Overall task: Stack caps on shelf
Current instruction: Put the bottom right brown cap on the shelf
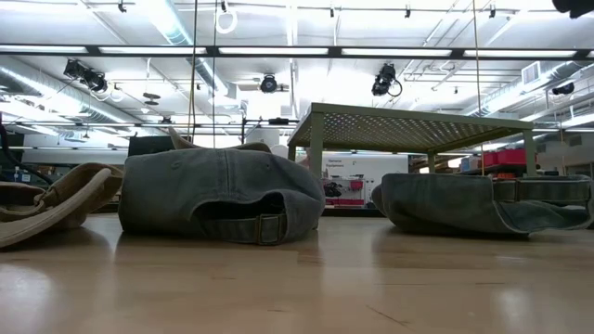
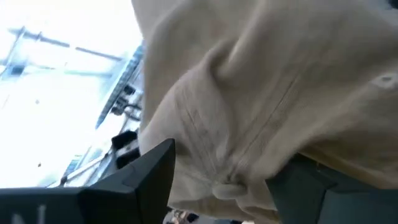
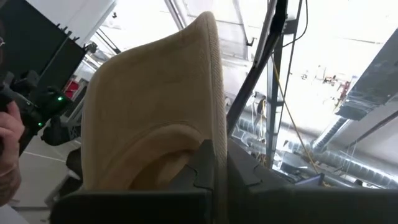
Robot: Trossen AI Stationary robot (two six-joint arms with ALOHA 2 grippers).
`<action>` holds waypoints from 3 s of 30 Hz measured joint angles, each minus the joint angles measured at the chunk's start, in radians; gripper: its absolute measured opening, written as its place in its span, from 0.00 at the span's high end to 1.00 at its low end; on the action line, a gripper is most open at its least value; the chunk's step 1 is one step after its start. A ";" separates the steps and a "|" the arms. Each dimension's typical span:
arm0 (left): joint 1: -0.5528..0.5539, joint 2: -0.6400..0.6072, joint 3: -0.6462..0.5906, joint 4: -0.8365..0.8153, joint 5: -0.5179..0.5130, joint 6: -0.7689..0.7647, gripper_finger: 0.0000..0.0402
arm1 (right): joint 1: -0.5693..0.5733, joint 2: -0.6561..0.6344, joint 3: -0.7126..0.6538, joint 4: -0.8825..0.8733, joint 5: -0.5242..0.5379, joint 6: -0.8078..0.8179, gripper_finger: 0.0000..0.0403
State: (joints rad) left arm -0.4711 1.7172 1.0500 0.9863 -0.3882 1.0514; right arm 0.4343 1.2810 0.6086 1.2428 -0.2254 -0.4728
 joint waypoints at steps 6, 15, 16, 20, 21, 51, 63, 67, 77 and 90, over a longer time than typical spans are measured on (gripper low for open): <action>0.031 0.000 0.000 0.027 -0.084 -0.070 0.58 | 0.000 0.000 0.000 -0.010 0.000 0.010 0.97; 0.000 0.000 0.000 0.030 -0.187 -0.078 0.91 | 0.000 0.000 0.000 -0.019 0.069 -0.010 0.97; -0.007 0.000 0.000 0.035 -0.228 -0.069 0.91 | 0.000 0.000 0.000 -0.019 0.069 -0.010 0.97; -0.036 0.000 0.000 0.044 -0.367 -0.045 0.90 | 0.001 0.000 0.000 -0.019 0.102 -0.030 0.97; -0.045 -0.002 0.000 0.044 -0.392 -0.045 0.90 | 0.001 0.000 0.000 -0.019 0.126 -0.042 0.96; -0.070 -0.225 0.000 0.034 -1.074 0.094 0.90 | 0.081 0.000 0.000 -0.301 1.474 -0.296 0.18; 0.071 -0.241 -0.001 -0.021 -0.964 0.022 0.90 | 0.165 0.000 0.000 -0.376 1.339 -0.226 0.19; 0.084 -0.273 -0.001 -0.228 -0.732 -0.220 0.90 | 0.144 0.000 0.000 -0.404 1.229 -0.168 0.20; 0.337 -0.311 0.108 -0.930 -0.154 -0.895 0.90 | 0.098 0.000 0.000 -0.449 1.042 -0.052 0.21; 0.458 -0.247 0.367 -1.172 -0.018 -1.061 0.90 | 0.015 0.000 0.002 -0.483 0.886 0.104 0.21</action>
State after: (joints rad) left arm -0.0128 1.4700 1.4173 -0.1860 -0.4061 -0.0101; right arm 0.4497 1.2808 0.6102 0.7597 0.6610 -0.3687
